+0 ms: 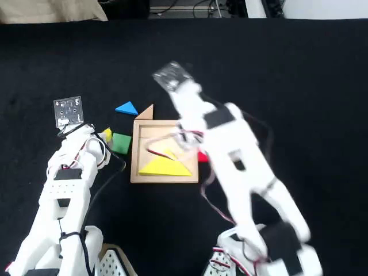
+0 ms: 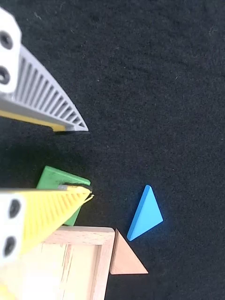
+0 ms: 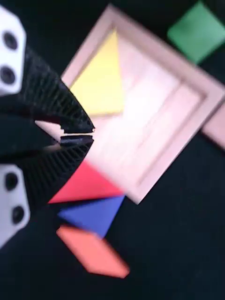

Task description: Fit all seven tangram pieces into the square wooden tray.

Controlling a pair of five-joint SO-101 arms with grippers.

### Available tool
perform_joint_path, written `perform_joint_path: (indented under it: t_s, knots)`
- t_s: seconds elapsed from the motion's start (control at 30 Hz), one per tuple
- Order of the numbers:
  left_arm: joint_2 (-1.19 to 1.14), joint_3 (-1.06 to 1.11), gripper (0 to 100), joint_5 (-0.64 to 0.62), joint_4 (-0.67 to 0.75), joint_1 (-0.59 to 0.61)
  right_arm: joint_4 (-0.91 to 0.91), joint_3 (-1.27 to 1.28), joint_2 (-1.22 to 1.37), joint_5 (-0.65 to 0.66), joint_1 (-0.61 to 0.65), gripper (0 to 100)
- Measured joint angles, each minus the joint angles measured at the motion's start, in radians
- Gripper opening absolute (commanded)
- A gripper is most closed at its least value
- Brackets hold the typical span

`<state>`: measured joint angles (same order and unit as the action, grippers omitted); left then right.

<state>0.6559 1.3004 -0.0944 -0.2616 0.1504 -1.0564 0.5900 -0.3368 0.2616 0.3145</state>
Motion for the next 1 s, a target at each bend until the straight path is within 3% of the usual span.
perform_joint_path:
  t_s: [0.1,0.23,0.37,0.63,1.0]
  knots:
    - [0.000,0.000,19,0.026,0.000,-0.035,0.107,0.121,-0.035,-0.002,-0.054,1.1]
    - [-0.002,0.000,19,0.068,0.000,-0.060,0.120,0.109,0.008,-0.002,0.029,1.1]
    - [-0.002,0.003,19,0.074,0.000,-0.061,0.120,-0.011,0.175,0.000,0.135,1.1]
    - [-0.002,0.023,19,0.077,0.000,-0.061,0.120,-0.229,0.560,-0.031,0.161,1.1]
    - [-0.002,0.023,19,0.077,0.000,-0.072,0.138,-0.258,0.603,-0.032,0.161,1.1]
